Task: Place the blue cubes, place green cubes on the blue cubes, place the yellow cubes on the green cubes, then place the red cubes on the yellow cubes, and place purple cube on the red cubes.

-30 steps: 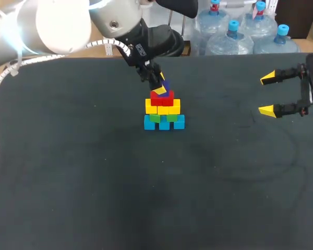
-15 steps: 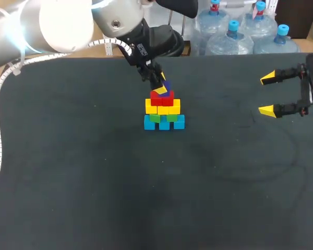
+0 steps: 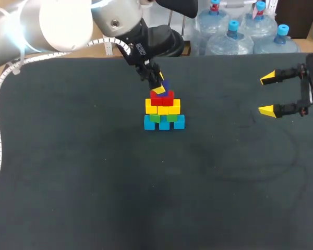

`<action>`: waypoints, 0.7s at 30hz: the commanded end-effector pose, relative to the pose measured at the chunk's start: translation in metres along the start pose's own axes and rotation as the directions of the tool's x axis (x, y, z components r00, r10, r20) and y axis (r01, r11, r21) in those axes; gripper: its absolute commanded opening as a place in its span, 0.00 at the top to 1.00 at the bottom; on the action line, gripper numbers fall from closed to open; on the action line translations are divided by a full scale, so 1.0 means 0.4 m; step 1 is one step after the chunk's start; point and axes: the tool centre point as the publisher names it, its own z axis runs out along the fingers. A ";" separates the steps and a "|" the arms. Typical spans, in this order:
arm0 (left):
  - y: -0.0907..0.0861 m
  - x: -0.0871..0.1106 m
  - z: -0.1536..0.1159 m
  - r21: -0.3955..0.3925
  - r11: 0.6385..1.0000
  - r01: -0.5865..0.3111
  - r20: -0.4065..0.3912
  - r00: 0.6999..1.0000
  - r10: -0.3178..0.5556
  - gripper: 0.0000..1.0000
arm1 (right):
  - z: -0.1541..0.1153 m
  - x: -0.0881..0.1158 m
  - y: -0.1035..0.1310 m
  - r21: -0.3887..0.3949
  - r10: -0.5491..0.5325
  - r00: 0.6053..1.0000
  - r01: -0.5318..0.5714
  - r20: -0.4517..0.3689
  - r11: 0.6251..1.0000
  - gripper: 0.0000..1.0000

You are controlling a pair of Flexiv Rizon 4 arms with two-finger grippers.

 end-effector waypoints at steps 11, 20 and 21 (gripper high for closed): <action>0.013 -0.001 0.008 0.015 1.000 -0.001 -0.003 1.000 0.001 1.00 | 0.002 0.001 -0.001 0.000 -0.001 1.000 0.001 0.001 1.000 0.00; 0.018 0.000 0.008 0.016 1.000 0.001 -0.004 1.000 -0.001 0.99 | 0.002 0.001 -0.001 0.000 -0.001 1.000 0.001 0.001 1.000 0.00; 0.018 0.000 0.008 0.016 1.000 0.001 -0.005 1.000 -0.001 0.97 | 0.002 0.001 -0.001 0.000 -0.001 1.000 0.001 0.001 1.000 0.00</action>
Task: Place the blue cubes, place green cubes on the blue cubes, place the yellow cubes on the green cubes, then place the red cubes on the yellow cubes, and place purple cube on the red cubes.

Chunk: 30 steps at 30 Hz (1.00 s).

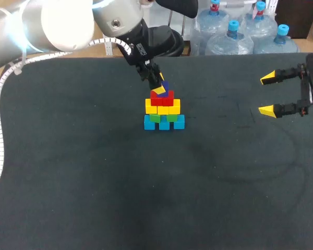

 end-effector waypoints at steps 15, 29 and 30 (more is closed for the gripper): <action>0.009 0.000 0.001 0.010 1.000 0.003 -0.004 1.000 -0.003 0.93 | 0.002 0.001 -0.001 0.000 -0.001 1.000 0.001 0.001 1.000 0.00; 0.011 0.000 0.004 0.012 1.000 0.006 -0.007 1.000 -0.006 0.85 | 0.002 0.001 -0.001 0.000 -0.001 1.000 0.001 0.001 1.000 0.00; 0.011 0.001 0.004 0.012 1.000 0.006 -0.008 1.000 -0.006 0.85 | 0.002 0.001 -0.001 0.000 -0.001 1.000 0.001 0.001 1.000 0.00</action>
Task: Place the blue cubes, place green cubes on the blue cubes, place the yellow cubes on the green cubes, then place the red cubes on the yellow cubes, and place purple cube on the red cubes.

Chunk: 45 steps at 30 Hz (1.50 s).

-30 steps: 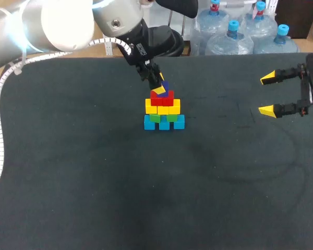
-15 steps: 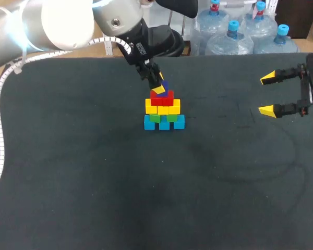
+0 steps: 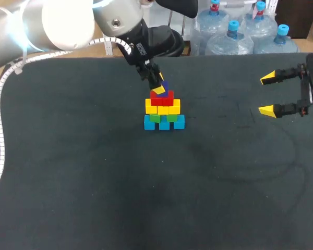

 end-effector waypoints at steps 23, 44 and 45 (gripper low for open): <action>0.009 -0.001 0.003 0.011 1.000 0.002 -0.006 1.000 -0.002 0.69 | 0.002 0.001 -0.001 0.000 -0.001 1.000 0.001 0.001 1.000 0.00; 0.008 -0.001 0.005 0.011 1.000 0.007 -0.012 1.000 -0.007 0.50 | 0.002 0.001 -0.001 0.000 -0.001 1.000 0.001 0.001 1.000 0.00; 0.008 0.000 0.005 0.011 1.000 0.007 -0.012 1.000 -0.007 0.50 | 0.002 0.001 -0.001 0.000 -0.001 1.000 0.001 0.001 1.000 0.00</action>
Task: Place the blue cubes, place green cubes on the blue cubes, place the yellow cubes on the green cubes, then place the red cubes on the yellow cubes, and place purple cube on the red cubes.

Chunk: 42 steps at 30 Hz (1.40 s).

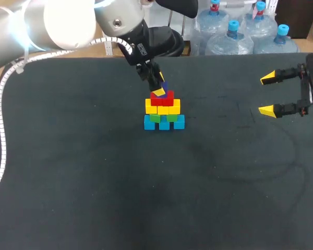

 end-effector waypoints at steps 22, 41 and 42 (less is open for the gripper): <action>0.022 0.008 -0.236 -0.201 0.979 0.033 0.158 0.987 -0.001 0.00 | 0.002 0.001 -0.001 0.000 -0.001 1.000 0.001 0.001 1.000 0.00; 0.004 0.147 -0.370 -0.374 0.899 0.226 0.345 0.934 -0.091 0.00 | 0.002 0.001 -0.001 0.000 -0.001 1.000 0.001 0.001 1.000 0.00; 0.004 0.147 -0.370 -0.374 0.899 0.226 0.345 0.934 -0.091 0.00 | 0.002 0.001 -0.001 0.000 -0.001 1.000 0.001 0.001 1.000 0.00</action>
